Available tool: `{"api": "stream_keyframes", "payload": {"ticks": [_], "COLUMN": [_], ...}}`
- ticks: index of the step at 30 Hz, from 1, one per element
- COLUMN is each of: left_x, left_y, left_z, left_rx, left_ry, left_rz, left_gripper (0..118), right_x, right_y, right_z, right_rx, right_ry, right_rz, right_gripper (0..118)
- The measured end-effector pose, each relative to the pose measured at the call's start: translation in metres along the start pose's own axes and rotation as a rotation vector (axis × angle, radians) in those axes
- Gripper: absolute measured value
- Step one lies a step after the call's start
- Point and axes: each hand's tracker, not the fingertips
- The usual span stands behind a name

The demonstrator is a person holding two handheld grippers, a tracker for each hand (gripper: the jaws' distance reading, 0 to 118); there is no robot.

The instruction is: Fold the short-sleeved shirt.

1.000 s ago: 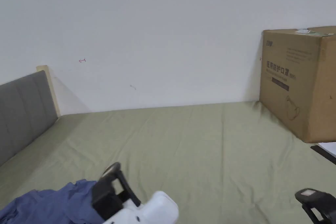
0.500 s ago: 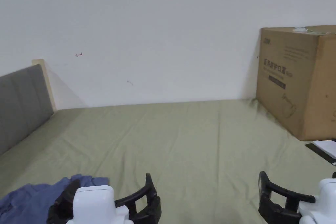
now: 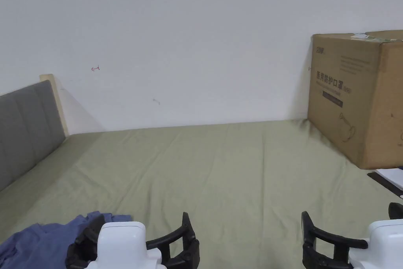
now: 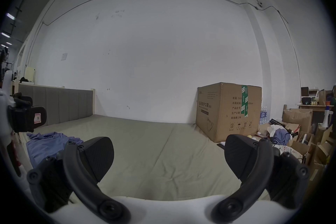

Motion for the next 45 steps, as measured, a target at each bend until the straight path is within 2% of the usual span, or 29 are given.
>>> {"api": "stream_keyframes", "payload": {"ticks": [10,13,14,15,16,17,18,20,25,28,30,33,35,38,41,43,45], "left_x": [0.006,0.007,0.007,0.008,0.008,0.009,0.009,0.005,0.004,-0.013,-0.034,-0.083,-0.116,-0.154,-0.167,-0.175,-0.172], "left_y": [0.002,0.007,0.008,0.008,0.009,0.009,0.005,0.004,-0.001,0.005,0.01,0.022,0.027,0.03,0.029,0.024,0.025], "left_z": [-0.001,-0.002,-0.001,0.0,-0.001,-0.002,-0.001,-0.002,-0.001,0.0,0.005,0.028,0.047,0.078,0.099,0.105,0.104], "left_rx": [0.01,-0.039,-0.04,-0.038,-0.04,-0.048,-0.04,-0.066,-0.059,-0.095,-0.109,-0.071,-0.046,-0.042,-0.049,-0.053,-0.058], "left_ry": [-0.003,-0.053,-0.065,-0.082,-0.076,-0.072,-0.065,-0.122,-0.091,-0.079,-0.035,0.105,0.21,0.274,0.371,0.387,0.391], "left_rz": [-0.068,-0.081,-0.076,-0.074,-0.077,-0.081,-0.073,-0.043,-0.057,0.034,0.071,0.072,0.051,0.059,0.038,0.043,0.056], "left_gripper": [117,116,103,73,27,0,0,0,0,0,0,0,0,0,0,0,0], "right_x": [0.012,0.017,0.019,0.02,0.02,0.019,0.02,0.024,0.023,0.013,-0.004,-0.05,-0.087,-0.139,-0.172,-0.183,-0.187], "right_y": [0.005,0.006,0.007,0.007,0.007,0.007,0.009,0.012,0.011,0.018,0.019,0.027,0.032,0.036,0.041,0.044,0.045], "right_z": [-0.006,-0.009,-0.008,-0.008,-0.01,-0.011,-0.008,-0.007,-0.007,-0.009,-0.021,-0.04,-0.046,-0.054,-0.055,-0.057,-0.061], "right_rx": [-0.032,-0.072,-0.081,-0.082,-0.091,-0.113,-0.116,-0.144,-0.143,-0.139,-0.135,-0.123,-0.111,-0.092,-0.105,-0.106,-0.104], "right_ry": [-0.046,-0.059,-0.059,-0.056,-0.062,-0.076,-0.093,-0.054,-0.068,-0.042,0.02,0.141,0.256,0.475,0.517,0.559,0.558], "right_rz": [-0.094,-0.115,-0.119,-0.119,-0.11,-0.093,-0.087,-0.104,-0.117,-0.11,-0.104,-0.109,-0.109,-0.085,-0.096,-0.122,-0.122], "right_gripper": [118,116,105,83,41,0,0,0,0,0,0,0,0,0,0,0,0]}}
